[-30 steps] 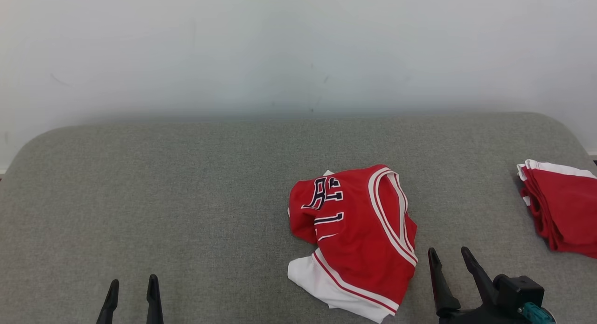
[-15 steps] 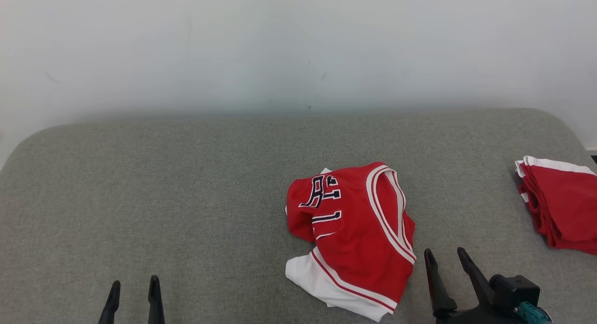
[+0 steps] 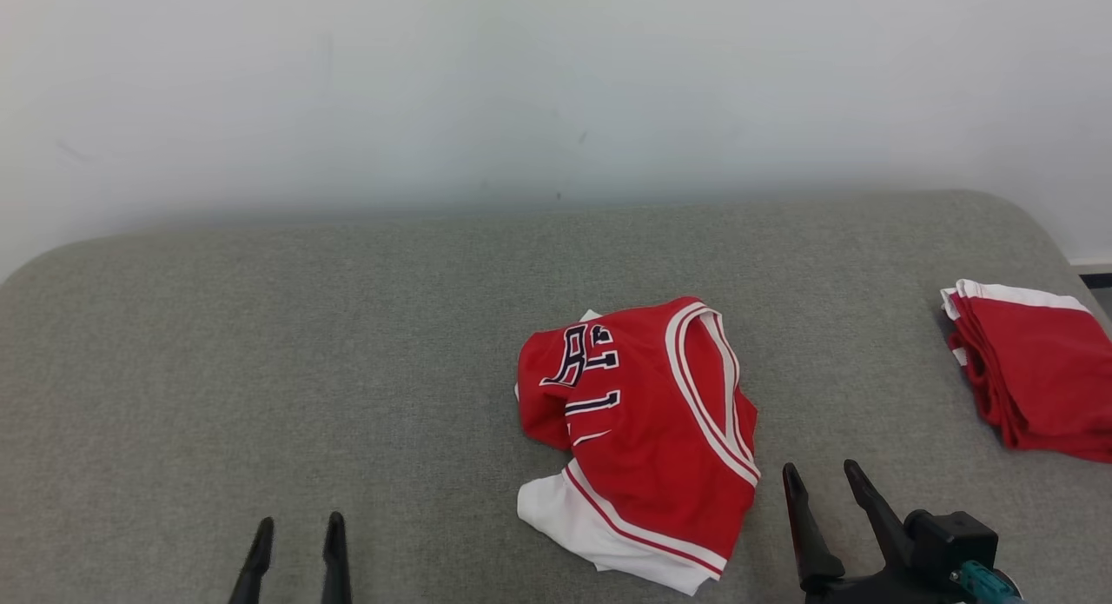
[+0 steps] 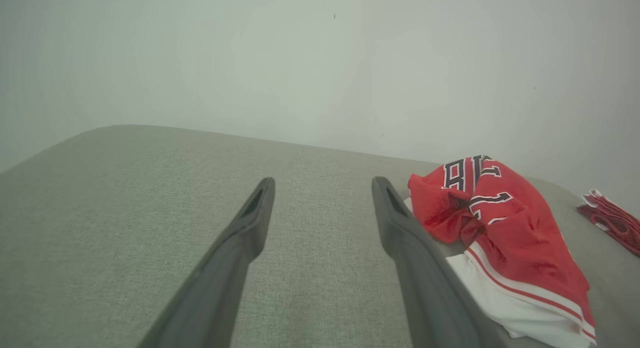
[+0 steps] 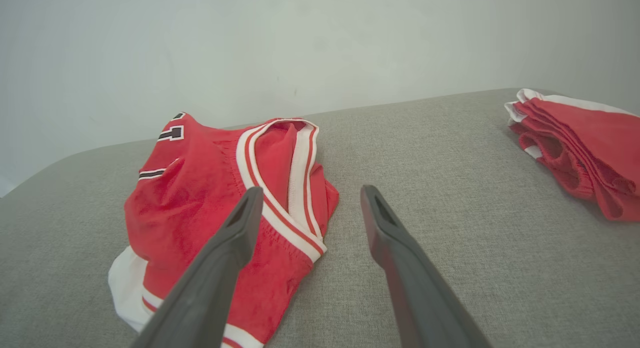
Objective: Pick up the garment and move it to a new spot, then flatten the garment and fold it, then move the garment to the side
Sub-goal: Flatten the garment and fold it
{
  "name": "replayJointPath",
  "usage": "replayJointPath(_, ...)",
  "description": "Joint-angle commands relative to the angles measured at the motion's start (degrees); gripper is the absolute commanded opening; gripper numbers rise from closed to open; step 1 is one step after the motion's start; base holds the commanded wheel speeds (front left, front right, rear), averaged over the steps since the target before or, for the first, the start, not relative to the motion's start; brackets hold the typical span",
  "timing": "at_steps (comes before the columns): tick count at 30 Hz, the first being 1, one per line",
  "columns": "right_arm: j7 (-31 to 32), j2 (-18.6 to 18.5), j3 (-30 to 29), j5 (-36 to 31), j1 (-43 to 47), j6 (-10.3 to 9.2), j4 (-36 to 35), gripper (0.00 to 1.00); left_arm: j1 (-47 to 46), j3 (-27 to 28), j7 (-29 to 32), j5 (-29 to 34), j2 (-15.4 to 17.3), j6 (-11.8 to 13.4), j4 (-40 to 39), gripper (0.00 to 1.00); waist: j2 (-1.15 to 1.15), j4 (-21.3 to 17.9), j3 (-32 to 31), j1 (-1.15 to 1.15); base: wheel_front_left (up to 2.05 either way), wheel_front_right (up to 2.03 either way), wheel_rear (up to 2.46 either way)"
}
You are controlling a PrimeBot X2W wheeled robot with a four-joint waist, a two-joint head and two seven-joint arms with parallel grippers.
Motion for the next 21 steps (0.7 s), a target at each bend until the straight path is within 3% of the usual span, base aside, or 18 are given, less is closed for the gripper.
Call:
replayJointPath(1, 0.2, 0.0, 0.4, 0.4, -0.5, -0.13, -0.2, 1.00, -1.1, -1.5, -0.2, -0.5, -0.1, 0.0, 0.5, 1.00, 0.00, -1.4, 0.3, 0.00, 0.00, 0.00, 0.00)
replayJointPath(9, -0.1, 0.0, 1.0, 0.6, -1.2, -0.13, 0.0, 1.00, -6.3, -11.7, -0.2, -1.2, 1.7, 0.0, 4.3, 1.00, 0.00, -7.7, 1.7, 0.00, 0.00, 0.00, 0.00)
replayJointPath(21, -1.7, 0.0, 0.8, 1.4, -3.1, -0.13, 0.6, 1.00, -18.8, -32.8, 0.9, -3.9, 5.8, 0.0, 15.3, 1.00, 0.00, -18.2, 6.9, 0.00, 0.00, 0.00, 0.00)
